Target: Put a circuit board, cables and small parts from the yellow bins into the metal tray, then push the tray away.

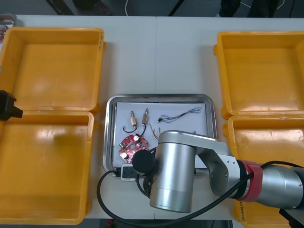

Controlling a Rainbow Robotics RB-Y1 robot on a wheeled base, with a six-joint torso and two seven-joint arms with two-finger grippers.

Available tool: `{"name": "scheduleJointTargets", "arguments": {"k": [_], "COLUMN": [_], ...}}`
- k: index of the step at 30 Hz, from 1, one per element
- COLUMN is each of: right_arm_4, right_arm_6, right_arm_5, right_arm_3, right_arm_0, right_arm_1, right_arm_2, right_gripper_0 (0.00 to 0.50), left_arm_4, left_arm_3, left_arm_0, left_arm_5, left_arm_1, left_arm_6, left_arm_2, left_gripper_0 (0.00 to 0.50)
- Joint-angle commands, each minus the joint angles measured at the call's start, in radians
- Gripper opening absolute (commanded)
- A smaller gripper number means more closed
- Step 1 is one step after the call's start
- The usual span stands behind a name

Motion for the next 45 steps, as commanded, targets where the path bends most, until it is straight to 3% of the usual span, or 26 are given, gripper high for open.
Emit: {"name": "scheduleJointTargets", "arguments": {"k": [1,41,43,44,45], "right_arm_4": [0.034,0.091,0.091,0.092,0.091], "right_arm_6": [-0.031,-0.041,-0.041,-0.041,-0.042], "right_arm_5": [-0.020,-0.032,-0.030,-0.029,-0.027], "right_arm_3": [-0.010,-0.010,-0.010,-0.010,-0.010], "right_arm_0": [0.031,0.038,0.038,0.038,0.038], "right_arm_1": [0.027,0.005,0.004,0.004,0.004], "right_arm_2": [0.018,0.037,0.037,0.037,0.037], "right_gripper_0": [0.500,0.500,0.481,0.339,0.293], "left_arm_4": [0.005,0.005,0.005,0.005,0.005], "left_arm_3": [-0.029,-0.029,-0.029,-0.029,-0.029], "left_arm_0": [0.012,0.012,0.012,0.012,0.012], "left_arm_5": [0.007,0.007,0.007,0.007,0.007], "left_arm_1": [0.044,0.044,0.044,0.044,0.044], "left_arm_6": [-0.063,-0.063,-0.063,-0.063,-0.063], "left_arm_2": [0.028,0.028,0.028,0.028,0.028], "left_gripper_0": [0.500,0.500,0.500,0.500,0.500]}}
